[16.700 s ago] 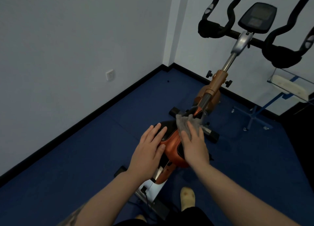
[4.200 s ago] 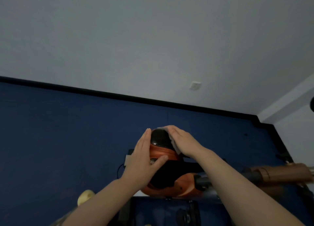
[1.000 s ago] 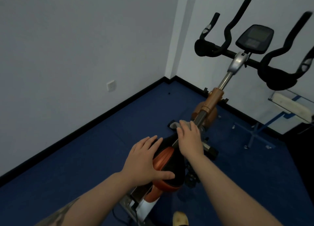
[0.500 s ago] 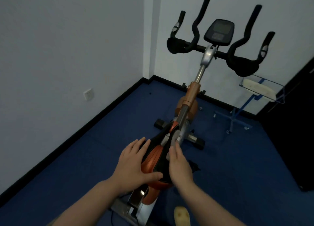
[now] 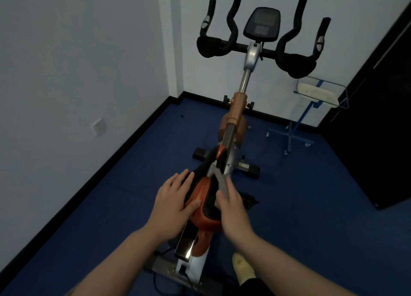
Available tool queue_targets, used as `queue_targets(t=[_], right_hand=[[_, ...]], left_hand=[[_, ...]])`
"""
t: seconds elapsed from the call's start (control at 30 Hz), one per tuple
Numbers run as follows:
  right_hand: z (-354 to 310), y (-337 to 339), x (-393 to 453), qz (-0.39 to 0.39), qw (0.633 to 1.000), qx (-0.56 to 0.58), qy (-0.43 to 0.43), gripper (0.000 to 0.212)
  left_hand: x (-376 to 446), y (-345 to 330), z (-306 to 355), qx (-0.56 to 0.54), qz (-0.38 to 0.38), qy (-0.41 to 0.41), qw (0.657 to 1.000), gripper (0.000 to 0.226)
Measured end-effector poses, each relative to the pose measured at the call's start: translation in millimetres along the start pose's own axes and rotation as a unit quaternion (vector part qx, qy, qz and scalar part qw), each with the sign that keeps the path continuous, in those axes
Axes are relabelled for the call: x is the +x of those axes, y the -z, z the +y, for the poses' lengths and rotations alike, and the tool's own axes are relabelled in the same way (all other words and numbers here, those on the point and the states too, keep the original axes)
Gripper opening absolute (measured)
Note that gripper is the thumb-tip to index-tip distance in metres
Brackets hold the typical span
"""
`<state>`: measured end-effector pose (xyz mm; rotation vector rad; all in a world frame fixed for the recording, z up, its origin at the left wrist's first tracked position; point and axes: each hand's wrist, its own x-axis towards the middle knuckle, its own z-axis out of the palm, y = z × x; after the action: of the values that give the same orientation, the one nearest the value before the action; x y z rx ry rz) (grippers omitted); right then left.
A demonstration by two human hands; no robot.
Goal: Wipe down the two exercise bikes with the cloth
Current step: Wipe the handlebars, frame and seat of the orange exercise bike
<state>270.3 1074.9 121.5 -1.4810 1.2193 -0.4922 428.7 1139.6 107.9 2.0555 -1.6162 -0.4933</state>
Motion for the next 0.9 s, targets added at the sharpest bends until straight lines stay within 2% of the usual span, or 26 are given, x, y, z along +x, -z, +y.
queue_targets(t=[0.07,0.2,0.23,0.33,0.4,0.43,0.53,0.6,0.7,0.73,0.83,0.9], right_hand=[[-9.4,5.1,11.0,0.01,0.998,0.043,-0.034,0.047],[-1.0,-14.8,-18.4,-0.018,0.987,-0.16,-0.003,0.067],[0.8,-13.0,-17.5,-0.027,0.985,-0.168,0.007,0.068],[-12.9,6.9,10.4,-0.053,0.995,-0.085,-0.01,0.061],[-23.7,9.3,19.8,-0.043,0.997,-0.053,-0.045,0.06],[-25.2,3.3,15.2,-0.036,0.994,-0.091,-0.048,0.062],[-10.3,-18.5,-10.4,-0.027,0.965,-0.259,0.018,0.066],[-4.4,-14.8,-7.2,-0.017,0.971,-0.235,0.04,0.062],[-13.3,0.0,12.8,0.011,0.998,-0.062,-0.005,0.052],[-15.3,-0.1,13.6,0.012,0.999,-0.043,-0.018,0.052],[-6.6,-10.5,-3.0,-0.005,0.99,-0.143,0.003,0.058],[-4.6,-7.5,-2.2,-0.018,0.992,-0.127,0.016,0.058]], left_hand=[[-1.1,-0.7,1.8,0.022,0.004,-0.001,1.0,0.067],[-2.0,-1.7,1.7,0.035,-0.001,0.003,0.999,0.064],[-1.0,-1.6,1.7,0.037,-0.002,0.001,0.999,0.064],[0.5,-1.7,0.6,0.048,-0.008,0.001,0.999,0.063],[0.4,-1.5,0.9,0.044,-0.009,0.004,0.999,0.061],[0.2,-1.4,1.7,0.038,-0.007,0.005,0.999,0.061],[-1.1,-1.9,4.1,0.031,0.009,0.003,0.999,0.064],[-2.1,-5.0,4.1,0.042,0.025,0.003,0.999,0.059],[-2.2,-6.6,4.4,0.048,0.03,0.008,0.998,0.057],[-2.4,-6.3,3.9,0.052,0.029,0.006,0.998,0.057],[-2.7,-6.1,3.6,0.045,0.034,0.003,0.998,0.055],[-2.4,-6.0,4.8,0.034,0.045,0.002,0.998,0.053]])
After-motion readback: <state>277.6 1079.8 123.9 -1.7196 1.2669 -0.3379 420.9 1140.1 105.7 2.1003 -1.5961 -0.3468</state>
